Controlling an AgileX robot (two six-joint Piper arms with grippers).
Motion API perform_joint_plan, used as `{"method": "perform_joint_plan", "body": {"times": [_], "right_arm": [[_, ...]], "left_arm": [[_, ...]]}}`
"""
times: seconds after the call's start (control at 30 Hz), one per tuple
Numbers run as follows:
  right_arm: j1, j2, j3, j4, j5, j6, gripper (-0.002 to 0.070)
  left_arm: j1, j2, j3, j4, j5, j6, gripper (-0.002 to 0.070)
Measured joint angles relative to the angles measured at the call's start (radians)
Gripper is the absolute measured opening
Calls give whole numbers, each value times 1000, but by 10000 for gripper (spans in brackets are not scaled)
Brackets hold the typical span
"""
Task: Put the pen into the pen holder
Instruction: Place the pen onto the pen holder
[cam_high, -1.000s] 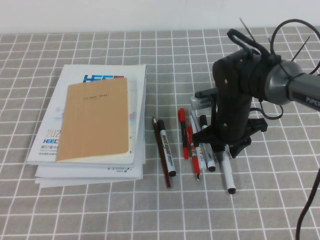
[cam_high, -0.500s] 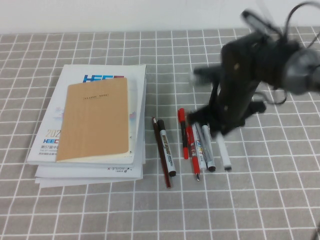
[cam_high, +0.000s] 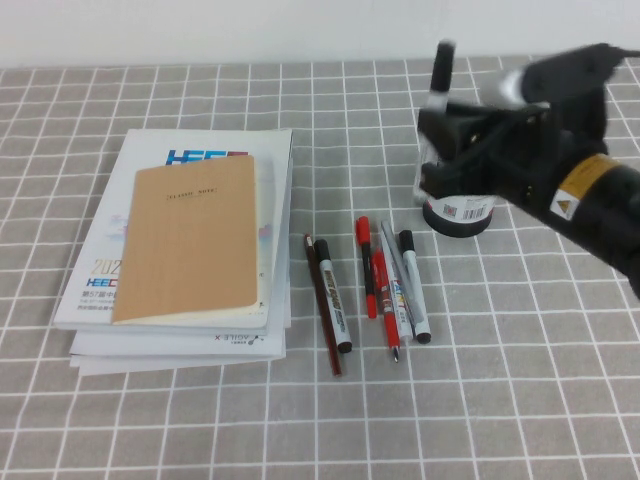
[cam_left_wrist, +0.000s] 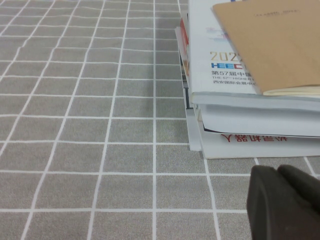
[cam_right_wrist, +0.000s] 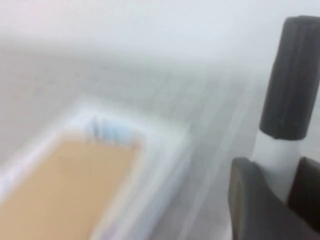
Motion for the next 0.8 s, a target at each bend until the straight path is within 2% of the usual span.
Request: {"method": "perform_joint_plan", "body": {"times": [0.1,0.23,0.47,0.7,0.8], "right_arm": [[-31,52,45,58,-306,-119,106],[-59,157,40,175,-482,-255,106],[-70,280,30,283,-525,-405,106],[-70,303,27,374,-522,-425,106],[-70,303,25,381,-494,-425,157]], "left_arm": [[0,0,0,0,0,0,-5],[0,0,0,0,0,0,-5],[0,0,0,0,0,0,-5],[0,0,0,0,0,0,-5],[0,0,0,0,0,0,-5]]}}
